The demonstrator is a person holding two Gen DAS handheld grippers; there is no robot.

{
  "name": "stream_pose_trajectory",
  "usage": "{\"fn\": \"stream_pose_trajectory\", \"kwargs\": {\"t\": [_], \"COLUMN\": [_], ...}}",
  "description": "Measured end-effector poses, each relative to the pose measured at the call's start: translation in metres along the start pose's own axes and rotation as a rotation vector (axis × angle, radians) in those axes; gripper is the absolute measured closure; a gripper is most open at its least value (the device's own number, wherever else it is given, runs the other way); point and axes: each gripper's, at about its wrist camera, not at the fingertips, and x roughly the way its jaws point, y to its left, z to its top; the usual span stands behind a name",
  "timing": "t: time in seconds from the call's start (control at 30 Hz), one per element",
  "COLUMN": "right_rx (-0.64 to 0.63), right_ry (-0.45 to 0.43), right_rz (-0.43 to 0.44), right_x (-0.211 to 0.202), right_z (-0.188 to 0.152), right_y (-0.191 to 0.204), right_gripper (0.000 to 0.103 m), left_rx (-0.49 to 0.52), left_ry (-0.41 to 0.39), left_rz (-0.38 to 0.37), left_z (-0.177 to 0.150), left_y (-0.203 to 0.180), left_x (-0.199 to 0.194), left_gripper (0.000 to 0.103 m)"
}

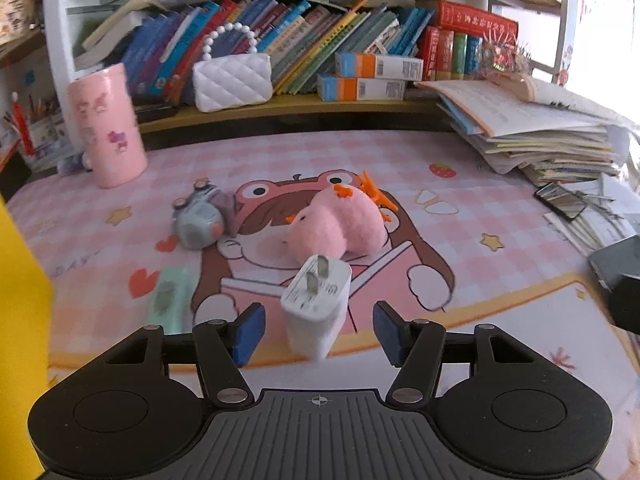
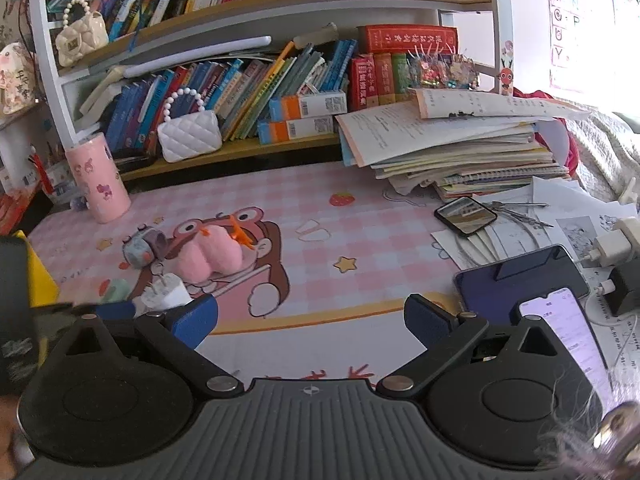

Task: Organize objects
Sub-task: 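Grasp the white plug charger with the left tool, then grasp the pink plush with the right tool while the left tool holds the charger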

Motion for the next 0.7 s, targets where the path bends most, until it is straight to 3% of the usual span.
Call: {"fn": "stream_pose_trajectory", "kwargs": {"t": [0.1, 0.17, 0.2, 0.43, 0.7], "right_rx": [-0.003, -0.01, -0.014, -0.039, -0.175], "right_ry": [0.007, 0.009, 0.009, 0.016, 0.01], "right_rz": [-0.004, 0.0, 0.002, 0.031, 0.119], "right_x": [-0.001, 0.0, 0.0, 0.016, 0.068], "right_z": [-0.001, -0.001, -0.001, 0.008, 0.02], "right_y": [-0.006, -0.008, -0.009, -0.004, 0.029], "right_gripper": [0.002, 0.002, 0.002, 0.002, 0.0], "left_rx": [-0.001, -0.018, -0.023, -0.054, -0.243], "left_ry": [0.016, 0.017, 0.02, 0.013, 0.018], "left_rz": [0.011, 0.009, 0.006, 0.033, -0.017], "left_z": [0.002, 0.003, 0.003, 0.0, -0.014], "left_y": [-0.001, 0.0, 0.0, 0.014, 0.058], "left_x": [0.016, 0.021, 0.023, 0.005, -0.061], "left_gripper": [0.052, 0.066, 0.068, 0.068, 0.069]}}
